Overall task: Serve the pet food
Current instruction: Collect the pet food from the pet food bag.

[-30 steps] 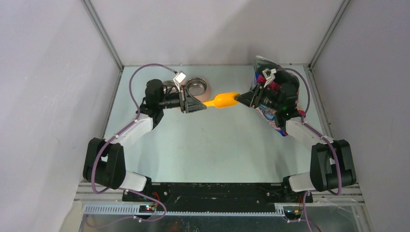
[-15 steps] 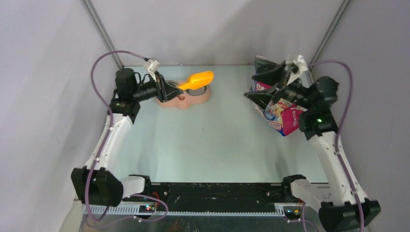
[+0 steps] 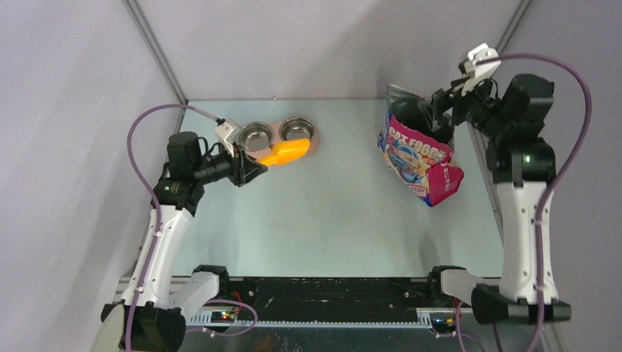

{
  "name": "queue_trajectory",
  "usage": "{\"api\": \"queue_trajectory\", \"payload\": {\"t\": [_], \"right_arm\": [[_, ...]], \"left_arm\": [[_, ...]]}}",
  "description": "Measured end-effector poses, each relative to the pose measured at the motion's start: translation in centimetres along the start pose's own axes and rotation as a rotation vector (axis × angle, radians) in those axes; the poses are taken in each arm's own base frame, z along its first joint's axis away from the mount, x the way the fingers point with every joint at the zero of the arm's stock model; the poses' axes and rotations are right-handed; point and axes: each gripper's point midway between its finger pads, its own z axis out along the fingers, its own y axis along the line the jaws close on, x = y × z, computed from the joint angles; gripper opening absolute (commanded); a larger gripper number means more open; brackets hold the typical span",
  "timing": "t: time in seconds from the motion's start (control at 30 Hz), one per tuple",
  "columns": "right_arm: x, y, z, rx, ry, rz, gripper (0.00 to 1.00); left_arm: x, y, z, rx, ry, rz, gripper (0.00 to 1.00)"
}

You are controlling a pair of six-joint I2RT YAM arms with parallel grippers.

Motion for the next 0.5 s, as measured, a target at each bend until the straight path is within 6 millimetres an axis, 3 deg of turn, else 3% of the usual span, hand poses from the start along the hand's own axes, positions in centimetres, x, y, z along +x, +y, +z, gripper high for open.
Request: {"api": "queue_trajectory", "payload": {"t": [0.17, 0.27, 0.5], "right_arm": [[7.7, -5.8, 1.4, 0.028, 0.218, 0.200, 0.87], [11.3, -7.7, 1.6, 0.014, 0.276, 0.371, 0.80], [14.6, -12.0, 1.1, -0.018, 0.190, 0.743, 0.75]], "left_arm": [[0.9, 0.2, 0.0, -0.012, 0.010, -0.010, 0.00], [0.9, 0.6, 0.0, -0.021, -0.004, -0.007, 0.00], [1.1, 1.2, -0.1, -0.029, -0.026, -0.028, 0.00]]}}
